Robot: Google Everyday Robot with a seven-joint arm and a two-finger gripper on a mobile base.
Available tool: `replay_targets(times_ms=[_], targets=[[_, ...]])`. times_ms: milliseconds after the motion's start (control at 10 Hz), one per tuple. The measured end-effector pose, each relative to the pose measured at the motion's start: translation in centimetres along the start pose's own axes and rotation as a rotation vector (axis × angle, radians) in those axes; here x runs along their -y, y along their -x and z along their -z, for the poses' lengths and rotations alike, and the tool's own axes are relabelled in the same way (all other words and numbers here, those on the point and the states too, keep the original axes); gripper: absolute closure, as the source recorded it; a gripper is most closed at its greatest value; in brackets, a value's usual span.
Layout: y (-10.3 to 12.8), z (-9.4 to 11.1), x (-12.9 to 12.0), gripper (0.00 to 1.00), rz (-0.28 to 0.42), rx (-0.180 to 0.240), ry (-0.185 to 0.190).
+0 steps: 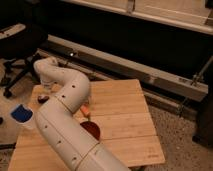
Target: Push the eraser across the table
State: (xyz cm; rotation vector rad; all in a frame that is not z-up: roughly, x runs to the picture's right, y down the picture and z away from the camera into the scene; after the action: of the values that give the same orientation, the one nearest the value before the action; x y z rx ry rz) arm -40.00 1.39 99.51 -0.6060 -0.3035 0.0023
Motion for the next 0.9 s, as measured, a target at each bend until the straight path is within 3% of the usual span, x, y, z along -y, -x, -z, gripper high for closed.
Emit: replay_targets(times_ms=[600, 800, 900], targets=[[0.8, 0.1, -5.6, 1.00, 0.034, -0.020, 0.090], [0.1, 1.3, -9.2, 1.00, 0.058, -0.039, 0.119], [-0.4, 2.3, -12.2, 1.00, 0.072, -0.054, 0.138]])
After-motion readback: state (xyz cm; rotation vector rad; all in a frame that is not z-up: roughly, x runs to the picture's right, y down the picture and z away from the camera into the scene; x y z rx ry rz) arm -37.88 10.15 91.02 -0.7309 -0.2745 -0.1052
